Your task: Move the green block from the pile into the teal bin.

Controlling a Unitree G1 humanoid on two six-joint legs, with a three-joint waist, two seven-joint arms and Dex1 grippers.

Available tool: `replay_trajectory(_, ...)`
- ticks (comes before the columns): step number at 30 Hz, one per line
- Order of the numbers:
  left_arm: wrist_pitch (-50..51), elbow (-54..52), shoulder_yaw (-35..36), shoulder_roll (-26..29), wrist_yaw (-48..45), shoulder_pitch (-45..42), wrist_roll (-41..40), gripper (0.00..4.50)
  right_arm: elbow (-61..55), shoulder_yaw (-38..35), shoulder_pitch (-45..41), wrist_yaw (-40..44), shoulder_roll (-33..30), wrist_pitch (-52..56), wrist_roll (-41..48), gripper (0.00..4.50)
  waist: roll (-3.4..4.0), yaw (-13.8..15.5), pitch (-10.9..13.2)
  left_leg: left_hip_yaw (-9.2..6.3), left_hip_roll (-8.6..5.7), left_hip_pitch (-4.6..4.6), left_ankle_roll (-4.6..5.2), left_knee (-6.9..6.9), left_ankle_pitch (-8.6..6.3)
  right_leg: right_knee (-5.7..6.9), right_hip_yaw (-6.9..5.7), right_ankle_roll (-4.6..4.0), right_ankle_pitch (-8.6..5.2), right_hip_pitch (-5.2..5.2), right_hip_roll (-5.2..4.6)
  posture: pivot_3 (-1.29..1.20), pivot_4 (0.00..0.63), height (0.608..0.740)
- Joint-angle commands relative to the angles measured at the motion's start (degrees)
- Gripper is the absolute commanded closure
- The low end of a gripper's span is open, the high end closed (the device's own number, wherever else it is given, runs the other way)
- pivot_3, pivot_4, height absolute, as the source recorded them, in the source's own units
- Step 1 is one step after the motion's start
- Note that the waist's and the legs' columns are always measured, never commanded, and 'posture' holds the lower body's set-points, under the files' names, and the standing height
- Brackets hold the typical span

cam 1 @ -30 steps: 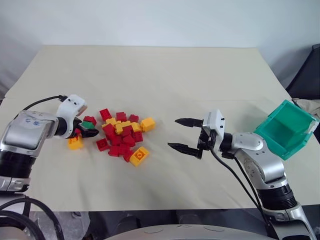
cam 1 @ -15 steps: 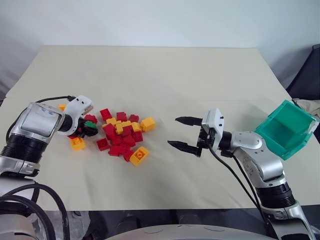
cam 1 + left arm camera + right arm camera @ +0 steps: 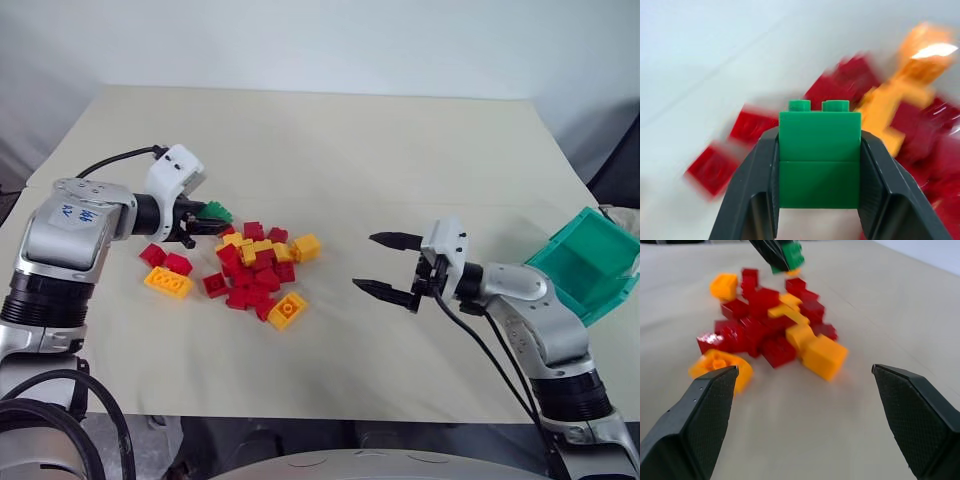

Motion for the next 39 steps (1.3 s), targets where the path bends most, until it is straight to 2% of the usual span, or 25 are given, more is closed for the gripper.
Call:
replay_trajectory(1,-0.79,-5.28,-0.37,-4.57,0.43,-0.24,-2.04,2.98,-2.45,-5.26,1.53,-0.67,-2.77,1.23,2.03,0.00,0.04,0.31,0.02,0.00,0.00,-0.05,0.02,0.12,-0.01,0.00,0.02,0.08,0.04,0.00,0.00,0.00,0.150,0.740)
replay_trajectory(4,-2.41,-6.43,-4.93,-11.42,0.49,-0.59,-1.88,2.98,-1.79,-10.47,5.06,0.78,-6.69,1.83,3.26,0.00,0.07,0.84,0.04,0.01,-0.07,-0.22,0.08,0.43,-0.04,-0.04,0.12,0.32,0.18,0.01,0.00,0.00,0.150,0.740)
replay_trajectory(8,-4.95,-4.04,-9.58,-16.10,-0.15,-0.82,-0.01,2.98,-2.25,-13.82,8.71,1.80,-9.42,2.63,4.76,0.00,0.07,1.10,0.04,-0.02,-0.18,-0.32,0.14,0.49,-0.02,-0.28,0.22,0.44,0.26,0.02,0.01,0.00,0.150,0.740)
replay_trajectory(13,-11.14,6.20,-15.34,-26.58,-2.84,-4.99,1.38,2.98,-2.85,-16.40,11.42,-0.49,-9.53,1.28,4.12,0.00,0.18,0.94,0.09,0.01,-0.24,-0.27,0.21,0.49,0.00,-0.32,0.35,0.48,0.28,0.02,0.03,0.00,0.150,0.740)
replay_trajectory(15,-12.64,11.08,-15.85,-29.08,-4.67,-6.94,1.49,2.24,-3.88,-16.22,11.75,-1.39,-9.09,1.35,4.22,0.00,0.20,0.90,0.11,0.02,-0.28,-0.28,0.26,0.50,0.03,-0.33,0.41,0.51,0.30,0.01,0.03,0.00,0.150,0.740)
replay_trajectory(19,-14.36,17.25,-13.48,-30.54,-7.88,-9.65,0.05,1.13,-5.50,-16.46,12.49,-2.79,-8.75,1.96,4.77,0.00,0.27,0.66,0.14,0.00,-0.30,-0.25,0.30,0.49,0.04,-0.30,0.53,0.52,0.30,0.01,0.09,0.00,0.150,0.740)
replay_trajectory(23,-23.71,18.04,-12.61,-28.03,-6.17,-9.86,4.58,0.02,-6.13,-17.43,13.64,-3.35,-9.28,2.39,5.21,0.00,0.27,0.83,0.15,-0.01,-0.30,-0.24,0.32,0.49,0.05,-0.30,0.54,0.53,0.31,0.01,0.09,0.00,0.150,0.740)
replay_trajectory(26,-26.31,16.14,-11.56,-25.67,-6.71,-8.46,5.49,0.02,-6.34,-17.81,14.20,-3.42,-9.80,2.67,5.43,0.00,0.27,0.96,0.15,-0.01,-0.30,-0.26,0.32,0.50,0.05,-0.32,0.55,0.55,0.32,0.01,0.07,0.00,0.150,0.740)
replay_trajectory(28,-27.64,11.67,-8.77,-21.42,-8.37,-4.86,4.29,0.02,-5.20,-18.33,14.07,-2.70,-10.51,2.53,5.49,0.00,0.29,0.76,0.16,0.00,-0.32,-0.26,0.32,0.50,0.05,-0.33,0.56,0.56,0.33,0.01,0.06,0.00,0.150,0.740)
replay_trajectory(30,-28.01,9.09,-8.16,-19.67,-9.95,-2.51,3.54,0.02,-4.01,-17.93,13.23,-2.30,-10.88,2.30,5.24,0.00,0.31,0.64,0.17,0.02,-0.31,-0.22,0.36,0.47,0.03,-0.27,0.66,0.57,0.33,0.00,0.08,0.00,0.150,0.740)
replay_trajectory(36,-27.16,5.08,-8.95,-21.23,-11.87,-1.28,2.71,0.02,-2.12,-15.44,9.53,-2.52,-10.05,2.05,4.63,0.00,0.30,1.66,0.17,-0.01,-0.53,-0.27,0.45,0.55,0.09,-0.31,0.68,0.69,0.40,0.00,-0.07,0.00,0.150,0.740)
replay_trajectory(39,-35.66,5.98,-13.13,-20.98,-10.26,-0.73,9.75,0.02,-1.60,-14.84,8.99,-2.37,-9.95,1.68,4.35,0.00,0.30,1.75,0.17,0.00,-0.59,-0.31,0.47,0.55,0.08,-0.34,0.71,0.73,0.43,0.01,-0.12,0.00,0.150,0.740)
